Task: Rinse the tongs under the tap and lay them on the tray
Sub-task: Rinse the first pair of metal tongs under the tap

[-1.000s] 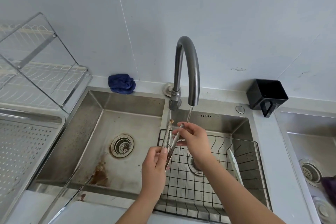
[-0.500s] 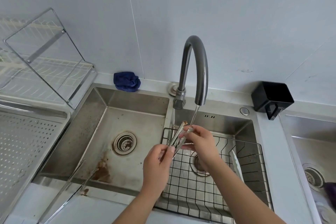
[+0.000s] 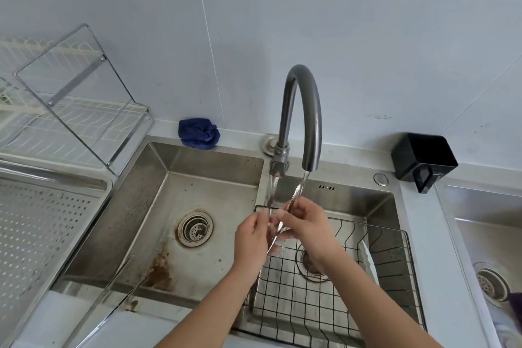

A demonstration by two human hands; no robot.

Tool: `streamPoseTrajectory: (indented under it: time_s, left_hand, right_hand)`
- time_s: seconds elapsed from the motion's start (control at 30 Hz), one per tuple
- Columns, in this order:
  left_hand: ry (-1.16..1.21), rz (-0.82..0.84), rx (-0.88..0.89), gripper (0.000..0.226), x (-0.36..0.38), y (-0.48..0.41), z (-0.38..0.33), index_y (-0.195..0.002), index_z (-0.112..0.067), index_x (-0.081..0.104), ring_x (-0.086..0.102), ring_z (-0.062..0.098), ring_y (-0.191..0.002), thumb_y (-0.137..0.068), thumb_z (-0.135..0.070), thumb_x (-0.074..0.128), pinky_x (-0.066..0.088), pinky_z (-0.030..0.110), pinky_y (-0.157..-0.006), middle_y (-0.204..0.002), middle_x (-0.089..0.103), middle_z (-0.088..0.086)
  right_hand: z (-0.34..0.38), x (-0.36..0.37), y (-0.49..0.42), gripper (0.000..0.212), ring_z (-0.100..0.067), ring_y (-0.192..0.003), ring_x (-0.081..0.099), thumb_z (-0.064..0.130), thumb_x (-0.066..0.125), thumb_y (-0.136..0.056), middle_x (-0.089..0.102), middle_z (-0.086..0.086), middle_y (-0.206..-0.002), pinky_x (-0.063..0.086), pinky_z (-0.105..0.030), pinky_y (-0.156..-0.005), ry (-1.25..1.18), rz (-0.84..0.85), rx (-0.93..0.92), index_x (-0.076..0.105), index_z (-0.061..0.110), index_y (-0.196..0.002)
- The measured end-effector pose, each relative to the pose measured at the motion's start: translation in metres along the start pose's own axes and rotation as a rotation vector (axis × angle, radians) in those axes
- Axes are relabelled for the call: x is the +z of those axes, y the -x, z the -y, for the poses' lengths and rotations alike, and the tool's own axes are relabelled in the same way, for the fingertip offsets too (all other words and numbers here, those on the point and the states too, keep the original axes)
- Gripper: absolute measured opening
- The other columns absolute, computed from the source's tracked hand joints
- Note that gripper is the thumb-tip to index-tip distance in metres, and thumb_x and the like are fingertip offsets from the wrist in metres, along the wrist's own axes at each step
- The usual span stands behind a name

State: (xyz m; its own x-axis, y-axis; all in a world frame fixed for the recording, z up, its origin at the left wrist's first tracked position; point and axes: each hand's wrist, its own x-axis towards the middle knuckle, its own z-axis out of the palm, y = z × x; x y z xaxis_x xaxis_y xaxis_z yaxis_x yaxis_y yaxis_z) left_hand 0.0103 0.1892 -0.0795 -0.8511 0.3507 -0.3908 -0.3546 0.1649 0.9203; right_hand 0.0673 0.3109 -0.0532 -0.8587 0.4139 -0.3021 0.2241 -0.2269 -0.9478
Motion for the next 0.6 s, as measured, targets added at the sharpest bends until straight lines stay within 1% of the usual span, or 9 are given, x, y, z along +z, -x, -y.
streamPoseTrajectory:
  time_s: [0.07,0.13,0.2,0.27,0.3,0.37,0.47,0.53,0.6]
  left_hand:
    - [0.000,0.116,-0.038,0.034,0.009,-0.004,-0.005,-0.089,-0.010,0.065,0.056,0.018,-0.047,-0.104,-0.037,0.052,0.043,0.026,-0.040,-0.067,0.061,0.012]
    - [-0.005,0.206,-0.070,0.037,0.017,-0.005,-0.008,-0.083,-0.011,0.061,0.051,0.018,-0.043,-0.102,-0.043,0.055,0.038,0.026,-0.040,-0.061,0.059,0.009]
    - [-0.002,0.231,-0.091,0.038,0.021,-0.005,-0.007,-0.081,-0.012,0.063,0.047,0.017,-0.040,-0.102,-0.043,0.055,0.034,0.025,-0.039,-0.056,0.056,0.007]
    - [0.002,0.237,-0.121,0.034,0.021,-0.003,-0.004,-0.082,-0.020,0.071,0.047,0.016,-0.040,-0.104,-0.038,0.052,0.034,0.025,-0.039,-0.056,0.056,0.007]
    - [0.002,0.246,-0.134,0.033,0.019,-0.002,-0.002,-0.083,-0.026,0.074,0.047,0.017,-0.040,-0.105,-0.035,0.051,0.034,0.025,-0.039,-0.057,0.057,0.007]
    - [0.019,0.274,-0.173,0.034,0.015,0.002,0.002,-0.087,-0.030,0.076,0.045,0.017,-0.041,-0.107,-0.031,0.048,0.033,0.026,-0.038,-0.059,0.059,0.007]
    - [0.107,0.342,-0.259,0.037,0.004,0.006,0.006,-0.096,-0.025,0.077,0.041,0.017,-0.038,-0.107,-0.023,0.042,0.029,0.024,-0.038,-0.065,0.062,0.011]
    - [0.161,0.409,-0.307,0.038,-0.003,0.009,0.007,-0.101,-0.020,0.077,0.038,0.017,-0.038,-0.105,-0.016,0.040,0.028,0.023,-0.039,-0.065,0.061,0.012]
    - [0.171,0.465,-0.350,0.039,-0.007,0.012,0.008,-0.105,-0.016,0.077,0.038,0.017,-0.038,-0.104,-0.013,0.038,0.027,0.022,-0.040,-0.063,0.060,0.011]
  right_hand:
    - [0.006,-0.006,-0.001,0.022,-0.035,-0.070,0.070,0.014,0.071,-0.094,0.070,-0.030,-0.087,0.063,-0.047,-0.071,0.015,-0.085,-0.047,0.058,-0.004,-0.092]
    - [0.009,-0.010,0.000,0.016,-0.028,-0.071,0.069,0.010,0.066,-0.098,0.071,-0.026,-0.084,0.063,-0.041,-0.069,0.043,-0.128,-0.074,0.059,-0.004,-0.092]
    - [0.008,-0.013,0.005,0.007,-0.022,-0.077,0.070,0.006,0.063,-0.099,0.071,-0.018,-0.085,0.063,-0.037,-0.073,0.034,-0.118,-0.064,0.064,0.000,-0.096]
    - [0.004,-0.017,0.011,0.005,-0.025,-0.080,0.071,0.004,0.063,-0.099,0.072,-0.022,-0.091,0.064,-0.040,-0.075,0.031,-0.071,-0.027,0.067,0.002,-0.101]
    - [0.002,-0.020,0.014,0.006,-0.027,-0.079,0.072,0.006,0.065,-0.098,0.072,-0.022,-0.091,0.064,-0.040,-0.073,0.045,-0.033,-0.013,0.067,0.001,-0.101]
    - [-0.002,-0.027,0.019,0.013,-0.025,-0.078,0.072,0.015,0.068,-0.097,0.074,-0.013,-0.086,0.062,-0.034,-0.068,0.046,-0.002,0.010,0.070,0.002,-0.097]
    - [-0.003,-0.031,0.015,0.020,-0.020,-0.076,0.071,0.025,0.063,-0.101,0.075,-0.009,-0.094,0.056,-0.030,-0.061,-0.128,-0.177,0.067,0.073,0.007,-0.102]
    - [0.000,-0.030,0.003,0.021,-0.018,-0.074,0.069,0.030,0.059,-0.103,0.076,-0.006,-0.101,0.056,-0.028,-0.059,-0.095,-0.291,0.081,0.071,0.014,-0.110]
    - [0.005,-0.026,-0.011,0.022,-0.018,-0.071,0.067,0.033,0.056,-0.105,0.076,-0.004,-0.100,0.056,-0.028,-0.055,-0.007,-0.289,0.068,0.071,0.018,-0.111]
